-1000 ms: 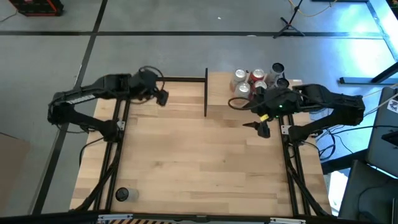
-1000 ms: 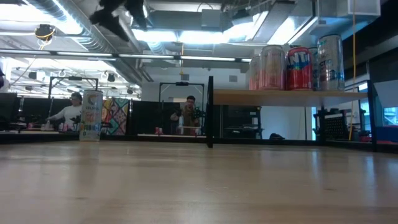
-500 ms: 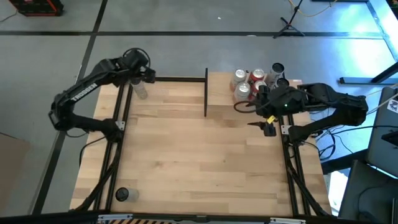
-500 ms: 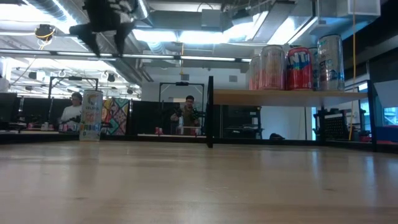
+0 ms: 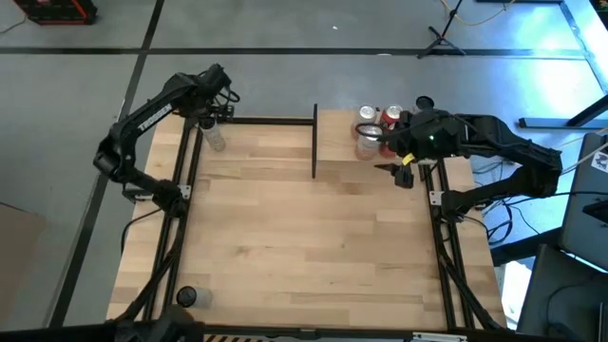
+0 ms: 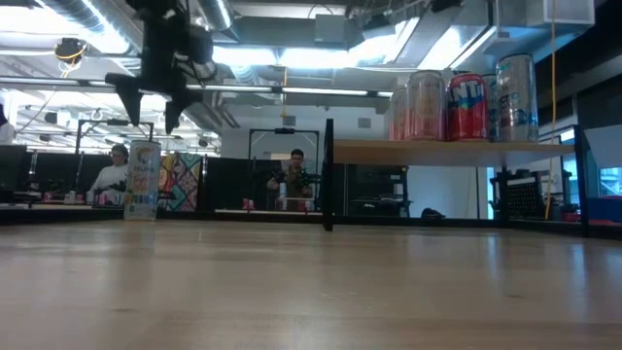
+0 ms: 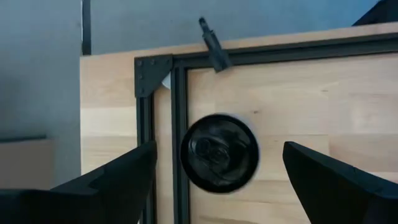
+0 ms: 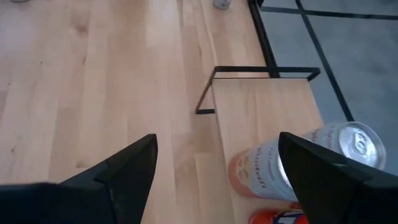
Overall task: Place canned beverage on shelf
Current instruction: Put the top white yellow soda can on the shelf
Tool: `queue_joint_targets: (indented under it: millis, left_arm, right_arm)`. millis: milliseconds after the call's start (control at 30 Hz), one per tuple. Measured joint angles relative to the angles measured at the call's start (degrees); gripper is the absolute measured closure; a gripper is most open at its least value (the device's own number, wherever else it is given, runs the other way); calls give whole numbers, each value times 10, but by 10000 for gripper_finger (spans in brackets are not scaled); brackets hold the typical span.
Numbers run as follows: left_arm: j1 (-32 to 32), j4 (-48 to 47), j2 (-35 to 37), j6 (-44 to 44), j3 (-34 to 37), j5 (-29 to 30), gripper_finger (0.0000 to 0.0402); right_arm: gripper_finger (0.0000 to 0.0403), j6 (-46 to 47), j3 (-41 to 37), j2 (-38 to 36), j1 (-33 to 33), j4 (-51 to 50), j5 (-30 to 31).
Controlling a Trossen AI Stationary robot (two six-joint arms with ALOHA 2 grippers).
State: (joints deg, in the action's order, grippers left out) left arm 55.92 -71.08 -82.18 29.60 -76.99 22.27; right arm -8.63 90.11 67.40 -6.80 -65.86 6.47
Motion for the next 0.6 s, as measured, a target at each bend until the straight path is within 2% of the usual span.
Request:
queue_joint_targets:
  millis: [133, 600]
  left_arm:
    - [22, -6, -28, -21, 0, -32, 56]
    - [25, -10, -101, -59, 0, -24, 56]
  right_arm:
    - [82, 0, 0, 0, -5, 0, 0]
    - [82, -3, 0, 0, -5, 0, 9]
